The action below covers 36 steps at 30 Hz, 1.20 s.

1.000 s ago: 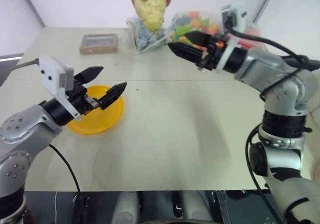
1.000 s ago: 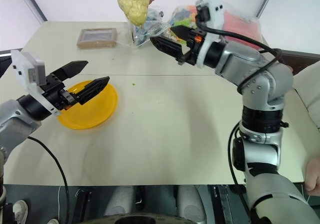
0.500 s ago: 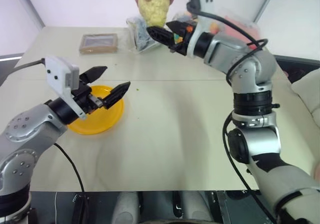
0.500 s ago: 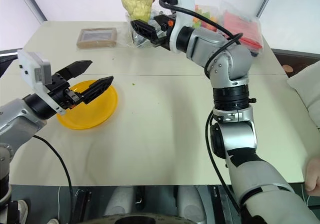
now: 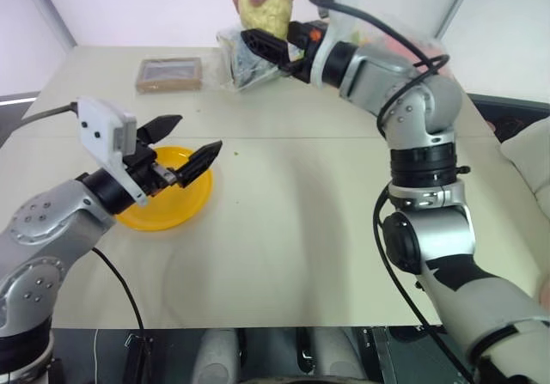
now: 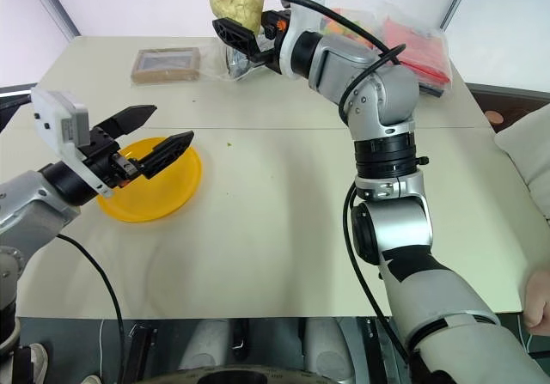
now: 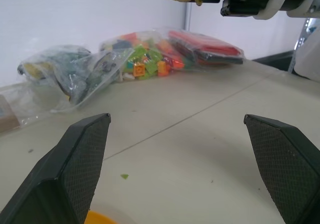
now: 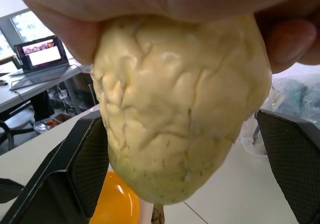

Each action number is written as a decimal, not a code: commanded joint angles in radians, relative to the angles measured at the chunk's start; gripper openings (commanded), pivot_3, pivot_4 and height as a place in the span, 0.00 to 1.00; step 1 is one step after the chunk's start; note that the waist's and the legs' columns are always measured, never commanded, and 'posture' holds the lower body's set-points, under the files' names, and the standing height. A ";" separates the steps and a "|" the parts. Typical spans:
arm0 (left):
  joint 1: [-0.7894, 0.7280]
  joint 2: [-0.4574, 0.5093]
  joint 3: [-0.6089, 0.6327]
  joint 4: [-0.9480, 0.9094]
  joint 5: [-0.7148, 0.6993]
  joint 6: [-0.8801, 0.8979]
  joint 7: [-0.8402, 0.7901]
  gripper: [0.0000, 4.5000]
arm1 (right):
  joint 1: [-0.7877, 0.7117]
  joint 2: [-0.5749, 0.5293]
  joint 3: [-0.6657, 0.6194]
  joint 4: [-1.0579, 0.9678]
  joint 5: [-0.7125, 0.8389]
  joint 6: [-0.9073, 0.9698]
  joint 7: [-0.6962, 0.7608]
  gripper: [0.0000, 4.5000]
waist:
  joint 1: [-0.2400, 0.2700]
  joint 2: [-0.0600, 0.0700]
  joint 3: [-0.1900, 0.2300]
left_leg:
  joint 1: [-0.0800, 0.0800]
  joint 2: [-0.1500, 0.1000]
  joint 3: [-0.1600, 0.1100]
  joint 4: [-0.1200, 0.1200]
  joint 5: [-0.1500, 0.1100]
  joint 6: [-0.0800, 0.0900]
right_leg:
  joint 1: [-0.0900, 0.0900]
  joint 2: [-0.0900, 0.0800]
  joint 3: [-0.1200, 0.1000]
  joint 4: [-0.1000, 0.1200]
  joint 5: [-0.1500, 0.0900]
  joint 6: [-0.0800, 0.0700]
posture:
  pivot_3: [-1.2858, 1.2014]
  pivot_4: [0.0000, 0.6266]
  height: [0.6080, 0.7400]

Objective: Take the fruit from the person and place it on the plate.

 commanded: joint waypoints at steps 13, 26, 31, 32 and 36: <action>0.011 -0.007 0.058 -0.012 0.034 -0.018 0.005 1.00 | 0.010 0.016 0.011 -0.054 -0.030 -0.014 0.000 0.49 | -0.001 0.000 0.000 | 0.000 0.000 0.000 0.000 0.000 0.000 | 0.000 0.000 0.000 0.000 0.000 0.000 | 0.52 0.24 0.93; 0.192 0.017 0.217 -0.117 0.016 0.034 0.109 1.00 | 0.255 0.187 0.291 -0.047 -0.152 -0.085 0.082 0.49 | -0.006 0.000 0.000 | 0.000 0.001 0.000 -0.001 0.000 0.000 | -0.002 0.000 0.000 0.000 0.000 0.000 | 0.52 0.24 0.93; 0.265 0.018 0.288 -0.175 -0.016 0.051 0.164 1.00 | 0.236 0.305 0.348 0.064 -0.212 -0.178 0.111 0.49 | -0.006 0.000 0.000 | 0.000 0.001 -0.002 -0.002 0.000 0.000 | -0.002 0.000 0.000 0.000 0.000 0.000 | 0.52 0.24 0.93; 0.278 0.021 0.301 -0.184 -0.020 0.053 0.171 1.00 | 0.233 0.318 0.365 0.080 -0.233 -0.204 0.120 0.49 | -0.005 0.000 0.000 | 0.000 0.001 -0.002 -0.002 0.000 0.000 | -0.002 0.000 0.000 0.000 0.000 0.000 | 0.52 0.24 0.93; 0.333 0.028 0.363 -0.218 -0.047 0.058 0.203 1.00 | 0.223 0.385 0.402 0.157 -0.282 -0.275 0.143 0.49 | -0.004 -0.001 -0.001 | 0.000 0.000 -0.002 -0.002 0.000 0.000 | -0.001 -0.001 0.000 0.000 0.000 0.000 | 0.52 0.24 0.93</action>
